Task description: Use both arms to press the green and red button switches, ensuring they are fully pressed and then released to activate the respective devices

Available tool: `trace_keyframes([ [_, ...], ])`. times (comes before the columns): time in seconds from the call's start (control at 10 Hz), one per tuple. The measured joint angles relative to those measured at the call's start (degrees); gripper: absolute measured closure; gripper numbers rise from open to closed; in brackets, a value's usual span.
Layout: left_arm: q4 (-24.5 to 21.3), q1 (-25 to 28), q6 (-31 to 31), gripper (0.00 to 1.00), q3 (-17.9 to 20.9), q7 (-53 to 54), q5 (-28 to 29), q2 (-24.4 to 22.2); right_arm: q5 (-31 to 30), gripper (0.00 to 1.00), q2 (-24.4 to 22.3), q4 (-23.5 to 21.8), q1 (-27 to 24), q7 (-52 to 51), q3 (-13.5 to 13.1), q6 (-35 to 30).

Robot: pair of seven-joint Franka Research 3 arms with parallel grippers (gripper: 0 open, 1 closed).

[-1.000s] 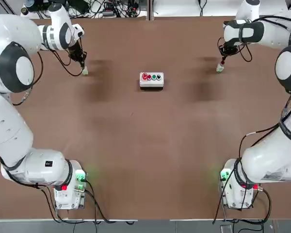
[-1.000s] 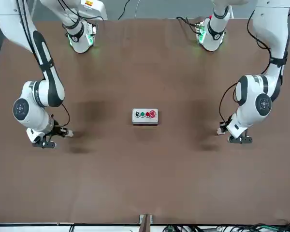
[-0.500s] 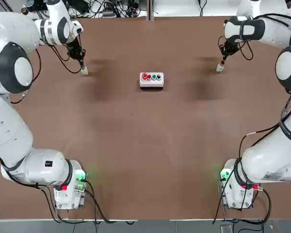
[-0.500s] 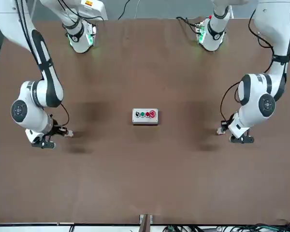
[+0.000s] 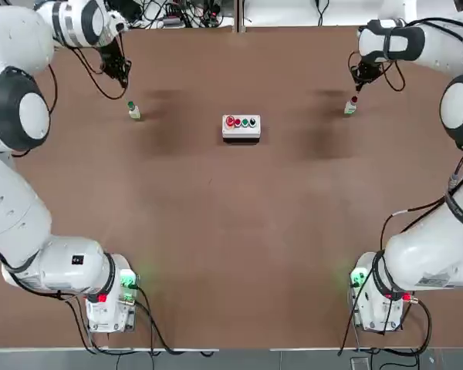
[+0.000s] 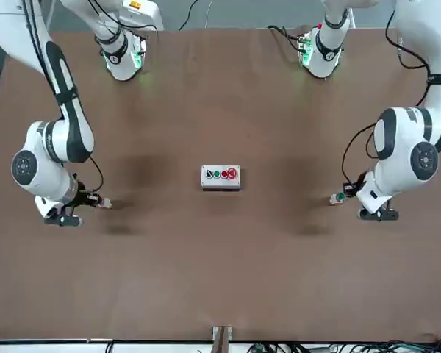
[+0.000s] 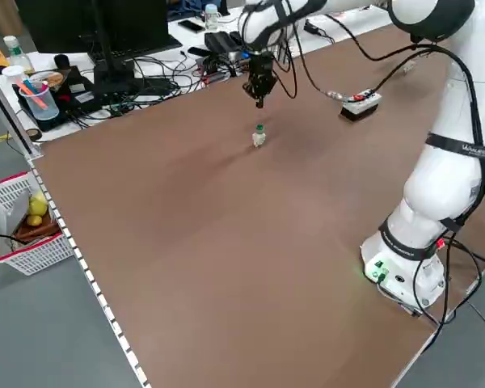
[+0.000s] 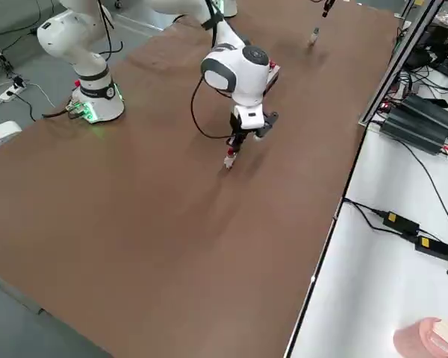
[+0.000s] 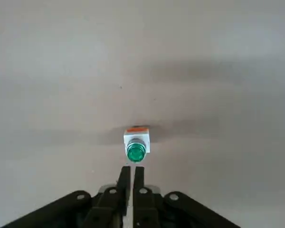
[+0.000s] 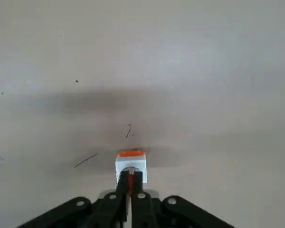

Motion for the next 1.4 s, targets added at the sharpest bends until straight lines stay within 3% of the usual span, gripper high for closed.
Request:
trace_keyframes([
  [0.1, 2.5, 0.0, -3.5, 0.85, 0.0, 0.0, 0.0, -0.8, 0.0, 0.72, -1.3, 0.1, 0.2, 0.0, 0.1, -1.1],
  [0.3, 7.6, 0.2, -10.1, 0.60, 0.1, 0.0, 0.0, -2.4, 0.0, 0.46, -4.0, 0.2, 0.7, 0.6, 0.4, -3.5],
  [0.5, 12.2, 0.4, -14.3, 0.49, 0.2, 0.0, 0.0, -3.7, 0.0, 0.16, -7.6, 0.4, 1.1, 0.8, 0.6, -7.0],
  [0.6, 13.9, 0.4, -15.3, 0.35, 0.2, 0.0, 0.0, -4.8, 0.0, 0.01, -9.6, 0.4, 1.1, 0.8, 0.6, -8.6],
  [0.8, 15.3, 0.4, -16.4, 0.07, 0.2, 0.0, -0.3, -8.2, 0.0, 0.02, -12.7, 0.5, 1.1, 0.8, 0.6, -11.1],
  [0.9, 15.8, 0.5, -18.0, 0.00, 0.3, 0.0, -0.8, -9.8, 0.0, 0.06, -13.8, 0.7, 1.1, 0.8, 0.6, -12.4],
  [1.0, 17.3, 0.6, -20.5, 0.00, 0.4, 0.0, -1.0, -10.9, 0.0, 0.10, -14.9, 1.3, 1.1, 0.8, 0.5, -14.2],
  [1.2, 21.3, 0.6, -25.7, 0.00, 0.3, 0.0, -1.3, -11.5, 0.0, 0.42, -17.1, 3.1, 1.1, 0.8, 0.5, -18.2],
  [1.4, 23.4, 0.5, -29.6, 0.00, 0.1, 0.0, -1.3, -11.5, 0.0, 0.43, -18.8, 3.9, 1.1, 0.8, 0.5, -20.4],
])
